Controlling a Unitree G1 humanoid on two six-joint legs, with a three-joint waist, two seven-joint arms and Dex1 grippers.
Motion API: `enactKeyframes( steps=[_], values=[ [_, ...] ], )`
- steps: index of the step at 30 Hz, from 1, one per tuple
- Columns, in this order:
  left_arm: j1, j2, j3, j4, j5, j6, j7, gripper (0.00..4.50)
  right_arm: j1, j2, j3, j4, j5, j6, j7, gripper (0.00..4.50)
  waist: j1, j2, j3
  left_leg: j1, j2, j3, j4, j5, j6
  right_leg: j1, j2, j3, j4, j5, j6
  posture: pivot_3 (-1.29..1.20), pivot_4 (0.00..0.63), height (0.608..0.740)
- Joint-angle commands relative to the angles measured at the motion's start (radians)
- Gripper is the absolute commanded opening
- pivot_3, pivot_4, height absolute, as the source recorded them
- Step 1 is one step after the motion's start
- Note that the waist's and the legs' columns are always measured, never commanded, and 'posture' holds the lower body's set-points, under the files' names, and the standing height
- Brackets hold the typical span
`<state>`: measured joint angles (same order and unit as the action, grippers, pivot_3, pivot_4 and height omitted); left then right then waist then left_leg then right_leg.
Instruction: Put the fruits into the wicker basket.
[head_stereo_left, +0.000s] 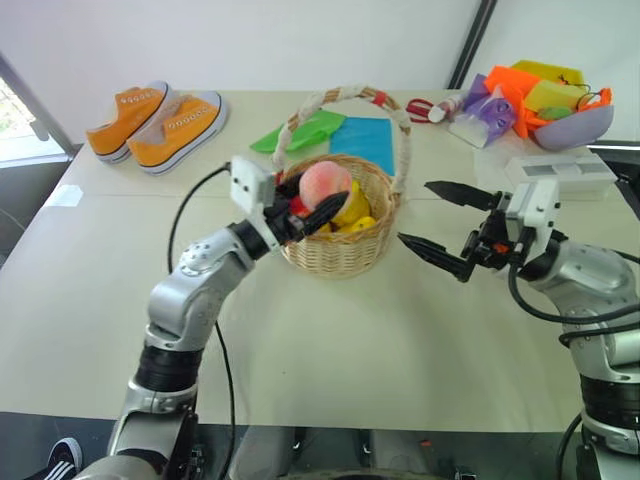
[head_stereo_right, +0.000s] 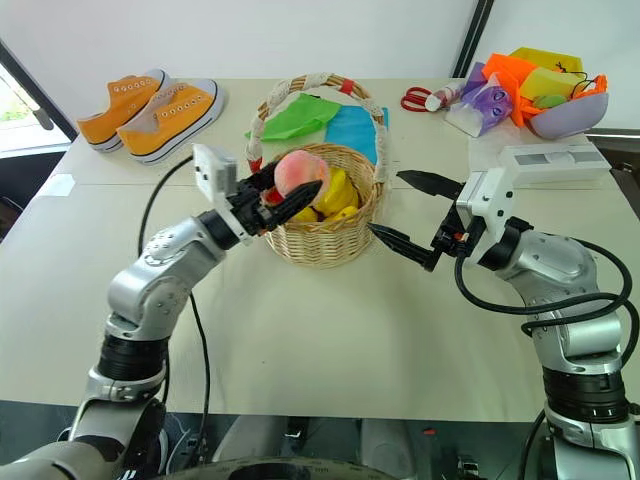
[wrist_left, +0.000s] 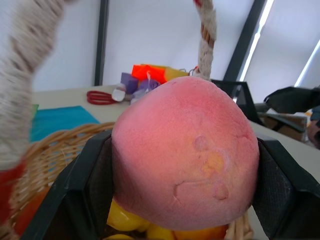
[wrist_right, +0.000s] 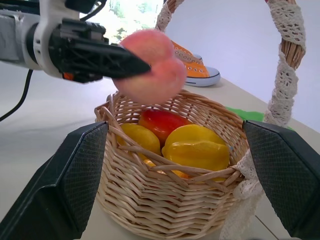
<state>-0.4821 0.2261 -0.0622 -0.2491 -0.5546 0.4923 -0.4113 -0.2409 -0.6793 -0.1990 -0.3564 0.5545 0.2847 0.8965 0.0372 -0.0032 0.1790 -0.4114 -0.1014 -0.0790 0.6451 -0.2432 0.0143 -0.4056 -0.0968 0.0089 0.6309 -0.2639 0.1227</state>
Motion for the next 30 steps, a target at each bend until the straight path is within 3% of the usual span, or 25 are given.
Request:
enactKeyframes(
  steps=[1,8,12,16,20,24,28,30],
  values=[
    [-0.016,-0.007,0.011,-0.027,0.037,-0.054,0.002,4.47,0.002,-0.001,-0.014,-0.047,0.006,-0.002,-0.022,4.5,-0.001,0.0,0.0,0.0,0.0,0.0,0.0,0.0,0.0,0.0,0.0,0.0,0.0,0.0,0.0,0.0,0.15,0.74],
    [0.079,0.063,0.019,-0.135,0.022,-0.073,-0.104,4.47,-0.038,0.023,0.013,-0.012,-0.036,0.017,-0.106,4.5,-0.004,0.0,0.0,0.0,0.0,0.0,0.0,0.0,0.001,0.0,0.0,0.0,0.0,0.0,0.0,0.0,0.15,0.74],
    [0.185,0.151,0.114,-0.293,-0.161,-0.016,-0.207,4.47,-0.115,0.055,0.041,0.072,-0.118,0.064,-0.232,4.5,-0.013,0.001,0.0,0.0,0.001,0.0,0.0,-0.001,0.001,-0.001,0.0,0.001,0.001,0.0,0.0,0.0,0.15,0.74],
    [0.303,0.293,0.25,-0.295,-0.18,-0.044,-0.3,4.47,-0.181,0.132,0.07,0.091,-0.095,0.154,-0.313,4.5,-0.027,0.002,-0.001,0.0,0.001,0.0,-0.001,-0.001,0.001,-0.001,0.0,0.001,0.001,0.0,-0.001,0.0,0.15,0.74],
    [0.415,0.371,0.39,-0.25,-0.208,-0.079,-0.381,4.47,-0.259,0.225,0.09,0.159,-0.133,0.166,-0.401,4.5,-0.037,0.002,0.0,0.001,0.002,0.0,-0.001,0.0,0.0,-0.002,0.001,0.001,0.002,0.0,-0.002,0.0,0.15,0.74],
    [0.482,0.363,0.444,-0.225,-0.191,-0.128,-0.38,4.47,-0.331,0.285,0.114,0.248,-0.196,0.115,-0.452,4.5,-0.03,0.002,0.0,0.001,0.002,0.0,-0.001,0.0,0.0,-0.002,0.001,0.001,0.001,0.0,-0.003,0.0,0.15,0.74],
    [0.515,0.339,0.41,-0.212,-0.145,-0.171,-0.381,4.47,-0.384,0.294,0.147,0.352,-0.22,0.066,-0.389,4.5,-0.026,0.002,0.0,0.001,0.001,0.0,-0.001,0.0,0.0,-0.004,0.0,0.001,0.0,0.0,-0.002,0.0,0.15,0.74],
    [0.512,0.327,0.394,-0.223,-0.139,-0.175,-0.369,4.5,-0.416,0.305,0.145,0.412,-0.231,0.062,-0.397,3.94,-0.026,0.002,0.0,0.001,0.001,0.0,-0.001,0.0,0.0,-0.004,0.0,0.001,0.0,0.001,-0.002,0.0,0.15,0.74]
  ],
)
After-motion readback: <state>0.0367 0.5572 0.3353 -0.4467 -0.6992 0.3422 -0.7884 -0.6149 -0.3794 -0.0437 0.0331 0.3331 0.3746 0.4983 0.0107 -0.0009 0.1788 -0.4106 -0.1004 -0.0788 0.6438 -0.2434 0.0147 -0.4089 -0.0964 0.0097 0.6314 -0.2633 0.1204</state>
